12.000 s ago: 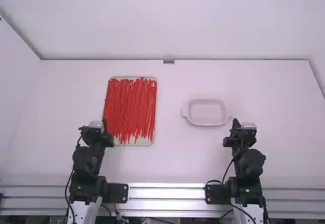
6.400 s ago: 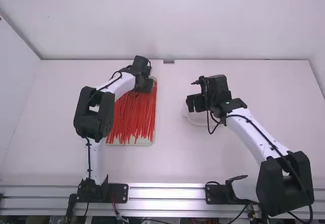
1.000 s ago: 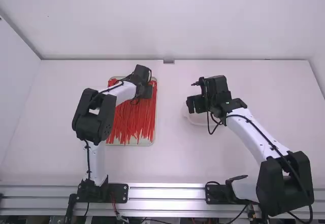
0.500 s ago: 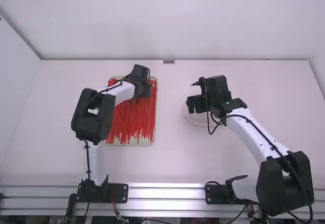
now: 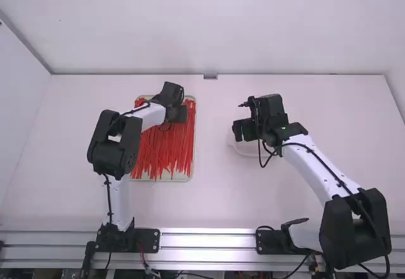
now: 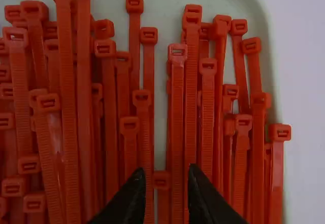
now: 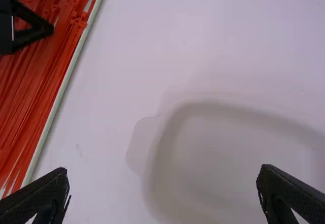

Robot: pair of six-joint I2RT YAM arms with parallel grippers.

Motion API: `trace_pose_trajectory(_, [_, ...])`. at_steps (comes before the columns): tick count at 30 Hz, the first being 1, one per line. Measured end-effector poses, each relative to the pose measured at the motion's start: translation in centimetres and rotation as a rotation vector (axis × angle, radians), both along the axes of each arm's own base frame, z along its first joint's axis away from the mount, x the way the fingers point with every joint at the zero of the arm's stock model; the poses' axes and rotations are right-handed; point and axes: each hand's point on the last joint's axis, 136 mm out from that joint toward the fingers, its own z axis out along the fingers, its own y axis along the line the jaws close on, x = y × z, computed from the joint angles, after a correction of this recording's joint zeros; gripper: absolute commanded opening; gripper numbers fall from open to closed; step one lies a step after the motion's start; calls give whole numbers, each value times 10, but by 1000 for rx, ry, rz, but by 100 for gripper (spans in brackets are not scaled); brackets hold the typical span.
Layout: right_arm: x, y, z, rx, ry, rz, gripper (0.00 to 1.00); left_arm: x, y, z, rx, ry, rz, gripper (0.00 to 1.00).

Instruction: Fasten the cable tie

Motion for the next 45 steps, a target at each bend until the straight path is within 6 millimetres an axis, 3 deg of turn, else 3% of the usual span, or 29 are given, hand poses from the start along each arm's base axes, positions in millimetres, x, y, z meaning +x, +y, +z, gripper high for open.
trace_pose_trajectory(19, [-1,0,-1,-2,8,0,98,5,-4,3,-35,-24,-8,28])
trace_pose_trajectory(25, [-3,-1,-2,-5,15,0,98,-3,0,-7,-38,-7,6,26])
trace_pose_trajectory(45, [-3,-1,-2,-7,14,3,98,1,4,-5,-51,-16,33,20])
